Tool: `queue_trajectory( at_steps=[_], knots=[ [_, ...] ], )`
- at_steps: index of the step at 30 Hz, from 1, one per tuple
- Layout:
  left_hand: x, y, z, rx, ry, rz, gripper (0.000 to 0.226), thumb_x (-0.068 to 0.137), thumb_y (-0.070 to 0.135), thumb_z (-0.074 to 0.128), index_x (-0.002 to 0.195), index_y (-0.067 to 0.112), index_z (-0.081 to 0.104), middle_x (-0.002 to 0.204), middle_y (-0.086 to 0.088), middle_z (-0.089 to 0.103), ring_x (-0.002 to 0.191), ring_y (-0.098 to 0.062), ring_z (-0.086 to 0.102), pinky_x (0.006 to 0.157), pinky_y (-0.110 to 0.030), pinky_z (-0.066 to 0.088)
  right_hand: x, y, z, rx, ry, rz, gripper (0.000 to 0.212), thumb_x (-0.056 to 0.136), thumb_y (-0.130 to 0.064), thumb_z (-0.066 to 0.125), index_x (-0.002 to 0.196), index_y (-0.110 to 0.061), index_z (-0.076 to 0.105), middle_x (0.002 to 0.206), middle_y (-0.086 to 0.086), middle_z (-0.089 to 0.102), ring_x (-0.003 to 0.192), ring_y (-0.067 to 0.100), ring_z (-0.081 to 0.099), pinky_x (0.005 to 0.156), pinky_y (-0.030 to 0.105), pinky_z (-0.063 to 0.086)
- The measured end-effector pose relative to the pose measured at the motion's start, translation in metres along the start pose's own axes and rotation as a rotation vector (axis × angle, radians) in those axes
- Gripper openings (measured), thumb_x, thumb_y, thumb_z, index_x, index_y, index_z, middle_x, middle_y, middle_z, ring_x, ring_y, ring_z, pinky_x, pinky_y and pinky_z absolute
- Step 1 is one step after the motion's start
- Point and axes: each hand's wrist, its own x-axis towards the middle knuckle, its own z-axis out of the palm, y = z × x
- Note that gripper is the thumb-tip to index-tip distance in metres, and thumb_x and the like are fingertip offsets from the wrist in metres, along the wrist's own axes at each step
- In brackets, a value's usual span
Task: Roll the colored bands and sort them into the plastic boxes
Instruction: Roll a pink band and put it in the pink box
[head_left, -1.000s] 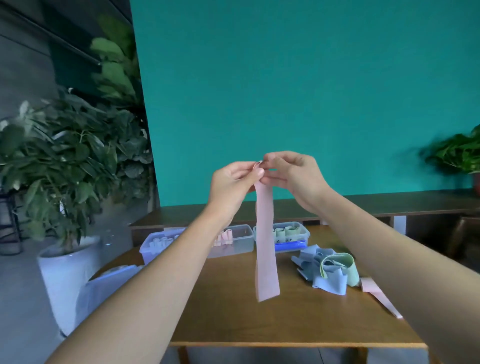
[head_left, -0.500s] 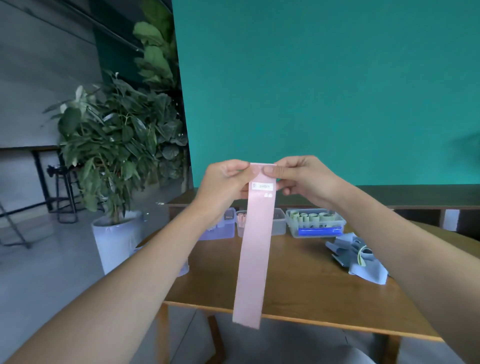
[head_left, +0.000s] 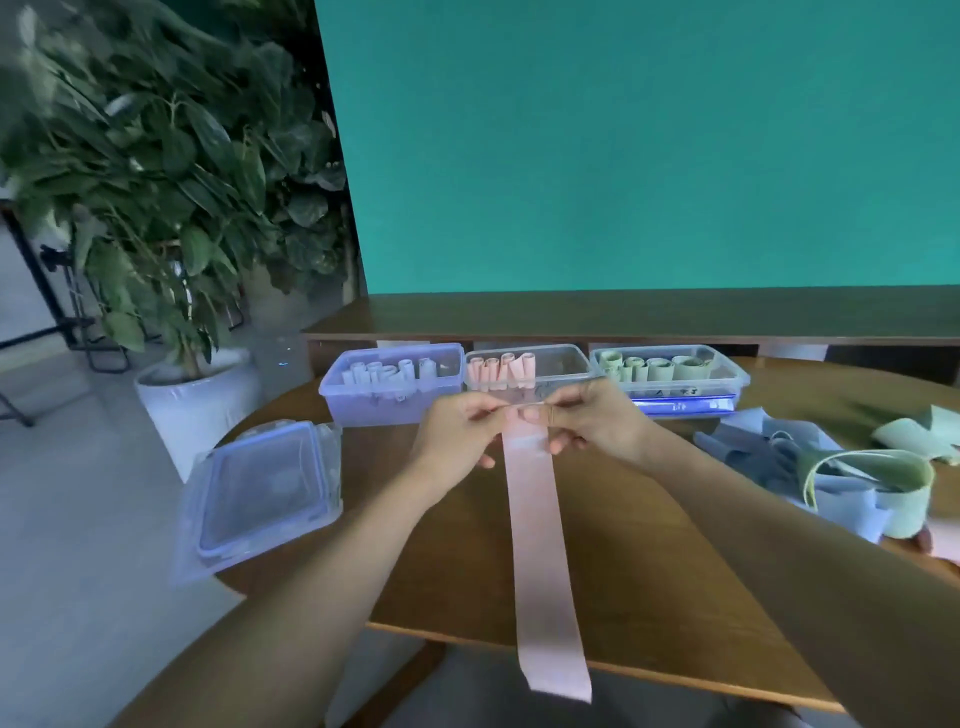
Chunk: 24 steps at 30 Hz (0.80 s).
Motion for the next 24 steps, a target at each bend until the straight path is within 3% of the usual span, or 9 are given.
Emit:
queue_trajectory(
  at_steps=[3, 7, 10, 13, 18, 21, 24],
  knots=[
    [0.028, -0.029, 0.013, 0.054, -0.003, -0.007, 0.013, 0.095, 0.026, 0.068, 0.105, 0.024, 0.076, 0.094, 0.009, 0.073, 0.077, -0.014, 0.069, 0.054, -0.027, 0.057, 0.03, 0.033, 0.004, 0.02, 0.028, 0.042, 0.015, 0.086, -0.026, 0.078, 0.09, -0.012, 0.077, 0.067, 0.004, 0.074, 0.057, 0.012, 0.067, 0.049, 0.019, 0.039],
    [0.058, -0.053, 0.023, 0.061, 0.001, -0.027, 0.009, 0.094, 0.03, 0.069, 0.1, 0.027, 0.075, 0.073, 0.006, 0.07, 0.059, -0.003, 0.061, 0.05, -0.016, 0.043, 0.061, 0.059, 0.005, 0.025, 0.042, 0.034, 0.02, 0.089, -0.024, 0.076, 0.097, -0.006, 0.077, 0.061, 0.003, 0.07, 0.049, 0.01, 0.06, 0.045, 0.019, 0.039],
    [0.073, -0.069, 0.027, 0.03, -0.014, -0.054, 0.008, 0.094, 0.029, 0.069, 0.099, 0.025, 0.074, 0.073, 0.001, 0.071, 0.06, -0.013, 0.065, 0.052, -0.023, 0.047, 0.077, 0.072, 0.005, 0.033, 0.045, 0.063, 0.018, 0.09, -0.025, 0.075, 0.094, -0.008, 0.076, 0.059, 0.003, 0.068, 0.042, 0.008, 0.051, 0.044, 0.018, 0.039],
    [0.081, -0.082, 0.034, 0.038, 0.004, -0.055, 0.014, 0.096, 0.026, 0.067, 0.105, 0.019, 0.075, 0.073, 0.002, 0.073, 0.067, -0.021, 0.069, 0.059, -0.026, 0.053, 0.088, 0.083, 0.009, 0.037, 0.061, 0.091, 0.017, 0.089, -0.028, 0.076, 0.094, -0.012, 0.077, 0.067, 0.006, 0.072, 0.049, 0.015, 0.052, 0.05, 0.022, 0.042],
    [0.078, -0.09, 0.038, 0.026, 0.127, -0.06, 0.022, 0.095, 0.023, 0.068, 0.117, 0.022, 0.07, 0.098, 0.006, 0.073, 0.08, -0.011, 0.071, 0.075, -0.02, 0.059, 0.081, 0.092, 0.018, -0.078, 0.268, 0.088, 0.012, 0.095, -0.036, 0.067, 0.103, -0.027, 0.067, 0.073, -0.001, 0.074, 0.046, 0.003, 0.055, 0.06, 0.019, 0.048],
    [0.062, -0.088, 0.032, 0.084, 0.108, -0.071, 0.03, 0.095, 0.024, 0.068, 0.125, 0.025, 0.066, 0.111, 0.01, 0.068, 0.091, -0.01, 0.069, 0.08, -0.016, 0.054, 0.061, 0.089, 0.022, -0.153, 0.248, 0.078, 0.014, 0.097, -0.037, 0.064, 0.109, -0.029, 0.065, 0.079, -0.006, 0.074, 0.054, 0.005, 0.062, 0.058, 0.011, 0.047],
    [0.038, -0.082, 0.025, 0.152, 0.057, -0.062, 0.027, 0.094, 0.027, 0.07, 0.121, 0.027, 0.069, 0.112, 0.014, 0.068, 0.099, -0.006, 0.066, 0.088, -0.018, 0.052, 0.033, 0.086, 0.025, -0.239, 0.196, 0.052, 0.019, 0.096, -0.037, 0.066, 0.111, -0.026, 0.07, 0.083, -0.01, 0.073, 0.064, 0.002, 0.067, 0.066, 0.01, 0.049]
  ],
)
